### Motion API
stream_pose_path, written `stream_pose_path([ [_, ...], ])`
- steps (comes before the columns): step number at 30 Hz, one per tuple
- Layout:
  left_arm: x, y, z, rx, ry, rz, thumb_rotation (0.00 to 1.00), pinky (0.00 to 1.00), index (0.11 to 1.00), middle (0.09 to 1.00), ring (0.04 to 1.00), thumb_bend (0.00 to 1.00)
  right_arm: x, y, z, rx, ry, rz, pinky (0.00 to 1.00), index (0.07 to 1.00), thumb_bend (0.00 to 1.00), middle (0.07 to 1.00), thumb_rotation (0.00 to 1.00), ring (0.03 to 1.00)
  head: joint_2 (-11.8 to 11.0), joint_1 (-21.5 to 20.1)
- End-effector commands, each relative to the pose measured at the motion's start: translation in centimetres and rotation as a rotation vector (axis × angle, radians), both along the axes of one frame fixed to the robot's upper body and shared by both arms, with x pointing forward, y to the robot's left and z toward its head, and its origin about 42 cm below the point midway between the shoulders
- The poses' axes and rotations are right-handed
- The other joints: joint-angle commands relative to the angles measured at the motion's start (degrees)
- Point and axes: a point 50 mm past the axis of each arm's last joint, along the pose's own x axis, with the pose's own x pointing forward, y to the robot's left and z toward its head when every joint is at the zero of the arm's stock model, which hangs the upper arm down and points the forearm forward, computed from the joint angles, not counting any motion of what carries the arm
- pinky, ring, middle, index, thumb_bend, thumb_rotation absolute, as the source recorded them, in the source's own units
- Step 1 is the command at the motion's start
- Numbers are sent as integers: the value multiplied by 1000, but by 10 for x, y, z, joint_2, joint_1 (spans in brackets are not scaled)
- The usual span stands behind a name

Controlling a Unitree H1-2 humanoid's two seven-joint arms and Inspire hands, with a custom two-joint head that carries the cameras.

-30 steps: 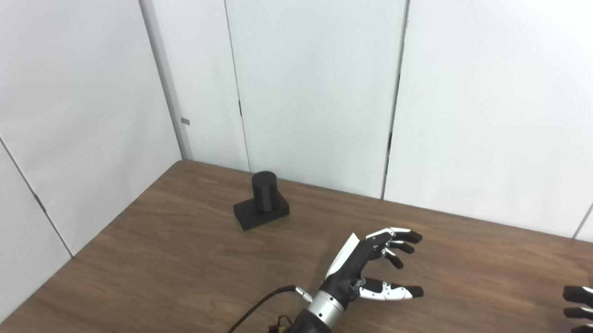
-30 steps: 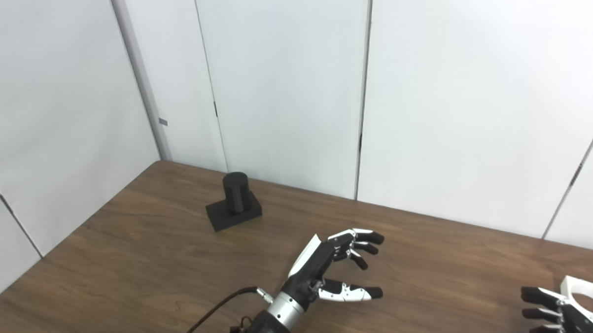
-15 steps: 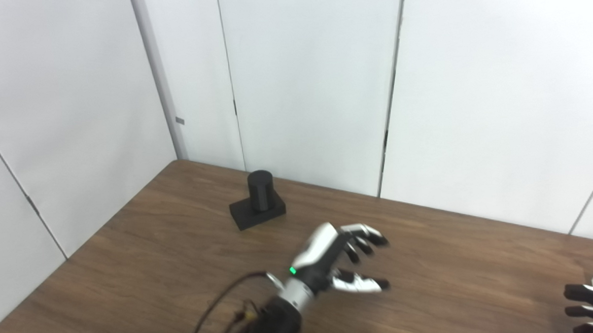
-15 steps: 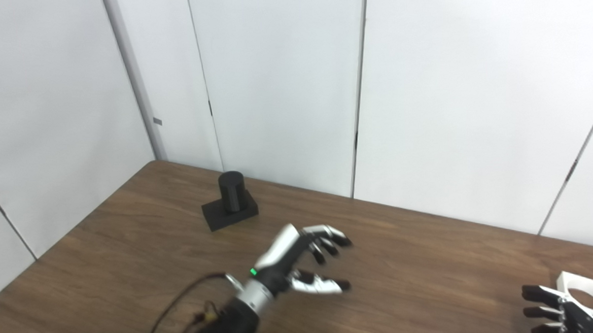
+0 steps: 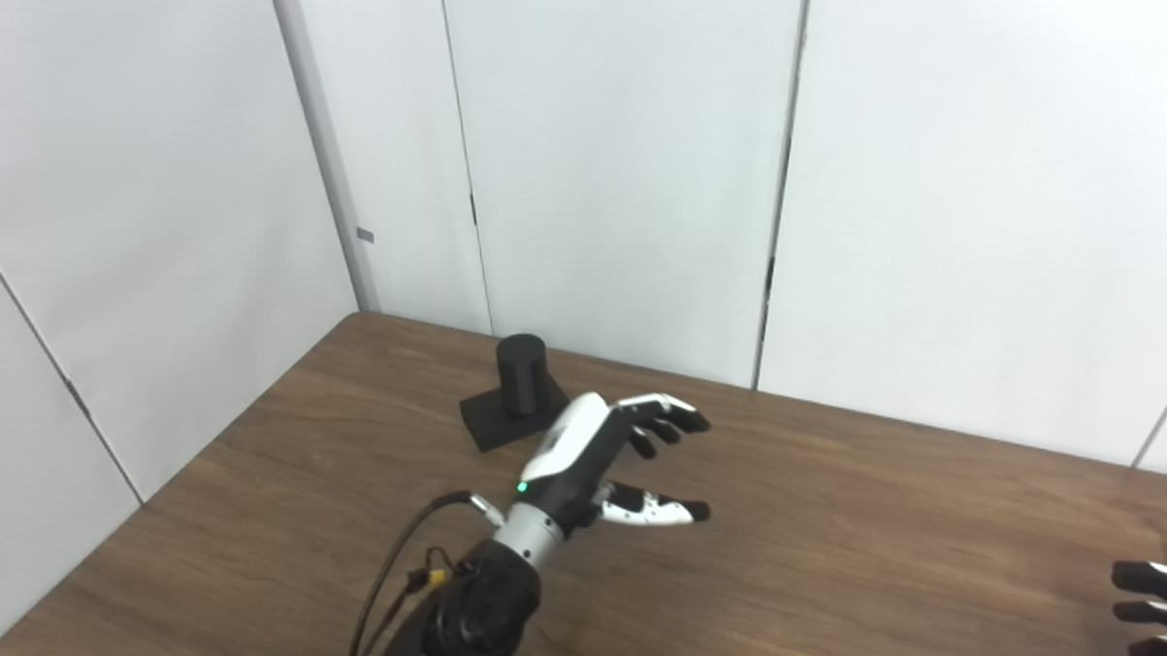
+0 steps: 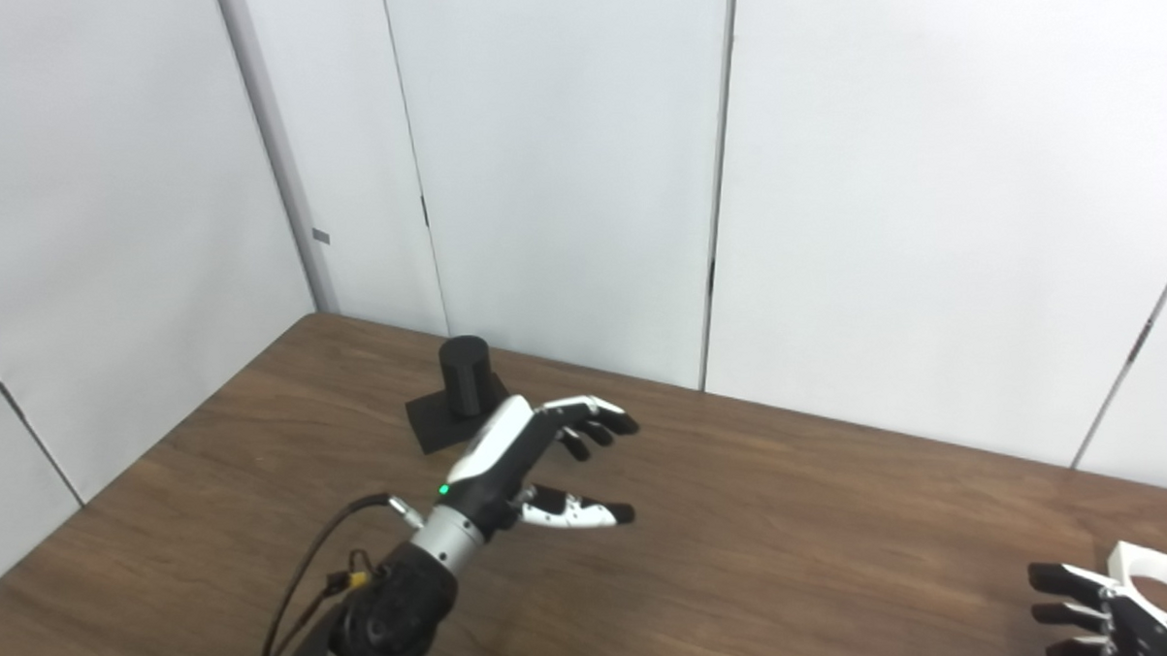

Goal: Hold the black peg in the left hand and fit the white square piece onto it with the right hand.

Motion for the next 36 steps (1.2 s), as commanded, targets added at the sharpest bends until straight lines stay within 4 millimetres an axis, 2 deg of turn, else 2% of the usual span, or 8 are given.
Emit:
stream_pose_path([
  [1, 10, 3, 30, 7, -119, 16, 77, 580, 683, 732, 709, 789, 7, -2, 16, -12, -83, 14, 483, 684, 639, 706, 5, 636, 0, 0],
  [6, 15, 17, 41, 28, -151, 69, 104, 615, 705, 766, 748, 781, 8, -3, 18, -6, -91, 16, 485, 684, 628, 708, 0, 640, 2, 0],
  [12, 22, 35, 57, 5, -172, 126, 84, 673, 724, 810, 799, 794, 8, -4, 19, 0, -92, 20, 475, 679, 630, 699, 0, 629, 2, 3],
  [17, 26, 43, 56, -21, -176, 183, 98, 720, 730, 824, 821, 804, 8, -3, 19, 3, -80, 18, 473, 685, 625, 708, 0, 632, 3, 4],
  [20, 27, 48, 60, -4, -173, 219, 107, 749, 766, 839, 835, 791, 7, -3, 19, 6, -82, 20, 469, 686, 623, 707, 0, 629, 4, 3],
  [27, 39, 68, 76, 45, -210, 284, 135, 678, 768, 840, 823, 806, 7, -2, 18, 5, -83, 16, 471, 683, 620, 710, 0, 629, 2, 3],
  [32, 49, 84, 87, 145, -214, 332, 181, 694, 769, 874, 874, 847, 7, -3, 18, 2, -87, 18, 464, 682, 618, 707, 0, 623, 4, 2],
  [36, 54, 92, 93, 159, -206, 360, 194, 705, 765, 888, 878, 873, 6, -3, 19, 2, -82, 15, 462, 684, 618, 707, 5, 622, 4, 2],
])
